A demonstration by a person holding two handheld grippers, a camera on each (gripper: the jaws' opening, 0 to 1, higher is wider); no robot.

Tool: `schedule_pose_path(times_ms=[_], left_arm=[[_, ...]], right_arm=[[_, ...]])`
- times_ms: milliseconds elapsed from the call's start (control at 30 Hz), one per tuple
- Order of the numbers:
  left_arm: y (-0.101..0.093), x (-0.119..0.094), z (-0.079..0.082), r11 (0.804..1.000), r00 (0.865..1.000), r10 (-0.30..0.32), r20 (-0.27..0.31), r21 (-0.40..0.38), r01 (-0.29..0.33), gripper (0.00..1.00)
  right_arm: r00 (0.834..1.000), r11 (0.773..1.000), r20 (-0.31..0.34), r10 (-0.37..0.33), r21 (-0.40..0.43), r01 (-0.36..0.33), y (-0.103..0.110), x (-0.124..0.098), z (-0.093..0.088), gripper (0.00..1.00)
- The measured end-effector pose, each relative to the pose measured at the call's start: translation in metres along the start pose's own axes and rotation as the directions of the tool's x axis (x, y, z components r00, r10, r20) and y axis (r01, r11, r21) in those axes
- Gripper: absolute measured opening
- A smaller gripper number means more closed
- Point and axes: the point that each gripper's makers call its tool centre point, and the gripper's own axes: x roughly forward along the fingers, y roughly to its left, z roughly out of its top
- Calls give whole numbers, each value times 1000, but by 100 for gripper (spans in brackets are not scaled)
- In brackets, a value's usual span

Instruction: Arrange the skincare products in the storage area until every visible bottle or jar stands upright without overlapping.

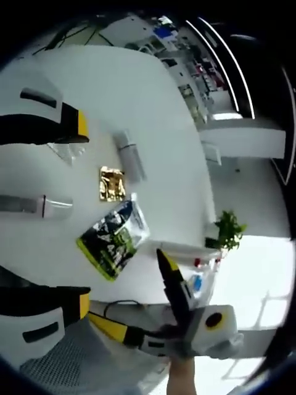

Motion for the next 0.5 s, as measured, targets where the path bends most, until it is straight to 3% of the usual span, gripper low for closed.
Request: schedule_pose_path(times_ms=[333,500], left_arm=[[29,1,-8,993,995,53,82,-110,-44,80],[38,-10,-15,978,986,98,133,-197,-70,72]], right_arm=[[1000,1000,5,18,-20,-18,5,19,13,86],[1000,999,20,-5,-43,6,-5,36,36,75]])
